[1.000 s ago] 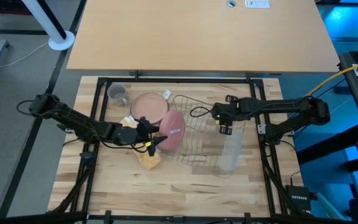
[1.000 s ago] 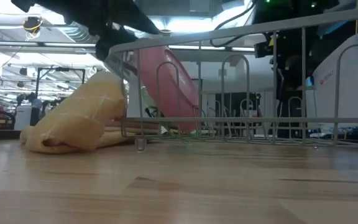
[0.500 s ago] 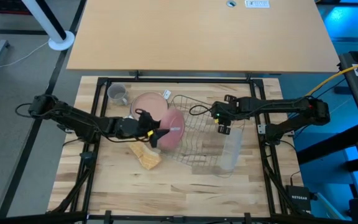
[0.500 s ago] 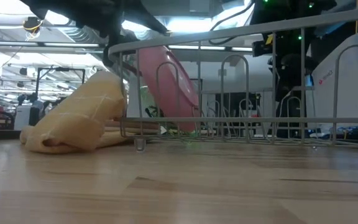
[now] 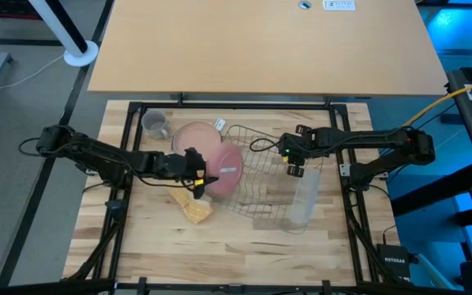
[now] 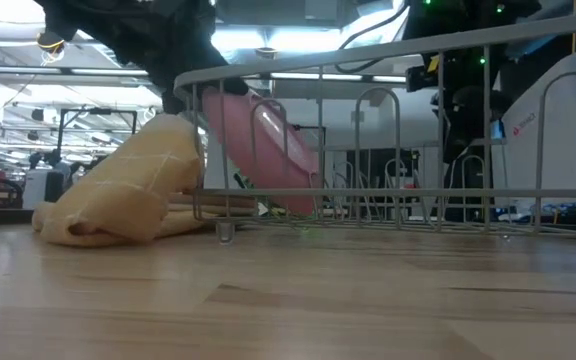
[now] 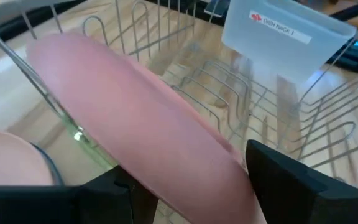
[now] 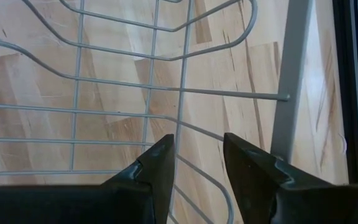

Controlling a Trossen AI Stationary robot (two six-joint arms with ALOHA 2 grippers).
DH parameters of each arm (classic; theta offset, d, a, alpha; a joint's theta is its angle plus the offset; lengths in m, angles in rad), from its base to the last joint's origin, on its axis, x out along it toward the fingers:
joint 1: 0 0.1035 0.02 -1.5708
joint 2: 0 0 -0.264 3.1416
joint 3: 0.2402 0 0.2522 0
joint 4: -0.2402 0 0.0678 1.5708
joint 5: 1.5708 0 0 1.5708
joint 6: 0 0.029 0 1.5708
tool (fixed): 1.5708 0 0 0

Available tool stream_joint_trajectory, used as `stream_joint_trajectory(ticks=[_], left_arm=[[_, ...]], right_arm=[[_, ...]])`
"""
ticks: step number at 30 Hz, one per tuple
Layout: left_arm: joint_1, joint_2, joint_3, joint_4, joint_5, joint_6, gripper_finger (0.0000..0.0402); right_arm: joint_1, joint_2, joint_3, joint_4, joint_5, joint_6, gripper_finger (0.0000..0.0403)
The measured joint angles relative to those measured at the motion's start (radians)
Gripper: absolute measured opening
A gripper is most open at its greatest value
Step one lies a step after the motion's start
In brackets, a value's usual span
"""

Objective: Sort dishes
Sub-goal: Put the pink plate in the dish rack

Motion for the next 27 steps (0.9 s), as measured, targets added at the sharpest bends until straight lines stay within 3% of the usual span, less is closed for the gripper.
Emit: stream_joint_trajectory(ticks=[7,17,27], left_arm=[[0.038,-0.023,0.001,-0.046,-0.004,0.092,0.0212],[0.051,-0.155,0.0,-0.195,-0.051,0.054,0.0212],[0.051,-0.148,0.0,-0.11,-0.069,0.013,0.0212]], right_arm=[[0.0,0.0,0.0,-0.002,0.0,-0.001,0.0143],[0.0,0.001,0.0,-0.008,0.0,0.003,0.0143],[0.002,0.001,0.007,0.1,-0.008,0.0,0.0143]])
